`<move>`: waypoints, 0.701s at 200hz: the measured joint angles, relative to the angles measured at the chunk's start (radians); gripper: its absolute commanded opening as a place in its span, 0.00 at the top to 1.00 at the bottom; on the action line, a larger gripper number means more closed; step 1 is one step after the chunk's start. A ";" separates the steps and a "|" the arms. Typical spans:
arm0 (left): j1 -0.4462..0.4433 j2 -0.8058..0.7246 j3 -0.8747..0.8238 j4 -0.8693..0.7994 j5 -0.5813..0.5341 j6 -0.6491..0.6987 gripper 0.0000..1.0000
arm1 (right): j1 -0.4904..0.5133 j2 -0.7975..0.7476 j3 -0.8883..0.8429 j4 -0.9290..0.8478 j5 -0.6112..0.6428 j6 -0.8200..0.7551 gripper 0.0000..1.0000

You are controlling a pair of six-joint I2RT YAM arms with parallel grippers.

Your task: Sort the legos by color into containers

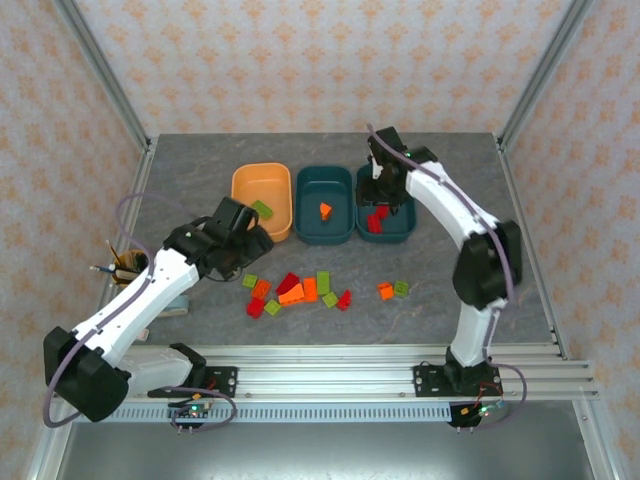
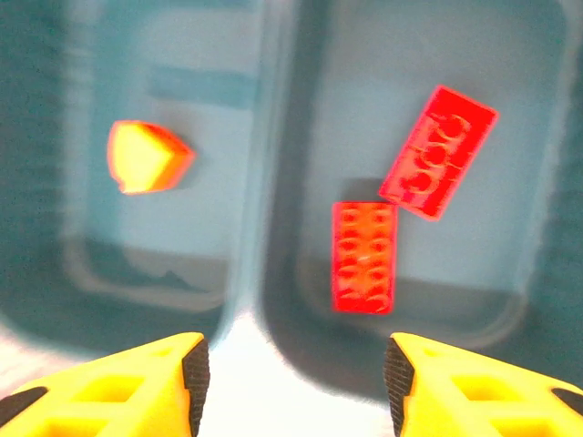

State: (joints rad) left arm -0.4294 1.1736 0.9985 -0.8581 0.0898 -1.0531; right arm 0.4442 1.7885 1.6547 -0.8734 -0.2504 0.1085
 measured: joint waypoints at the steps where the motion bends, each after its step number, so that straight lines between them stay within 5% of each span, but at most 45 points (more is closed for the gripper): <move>1: 0.003 0.000 -0.003 -0.001 0.001 -0.002 0.17 | 0.003 -0.007 -0.005 0.003 -0.002 0.000 0.42; 27: 0.082 0.027 -0.080 -0.003 0.025 -0.096 0.18 | 0.182 -0.255 -0.208 0.128 -0.037 0.041 0.40; 53: 0.092 0.092 -0.119 0.034 0.048 -0.204 0.18 | 0.297 -0.330 -0.343 0.195 -0.073 0.100 0.39; 140: 0.092 0.240 -0.210 0.214 0.063 -0.482 0.26 | 0.378 -0.356 -0.492 0.266 -0.110 0.172 0.37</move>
State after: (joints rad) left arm -0.3374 1.4139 0.7883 -0.6445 0.1532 -1.5349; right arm 0.8223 1.4322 1.1629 -0.6079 -0.3603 0.2810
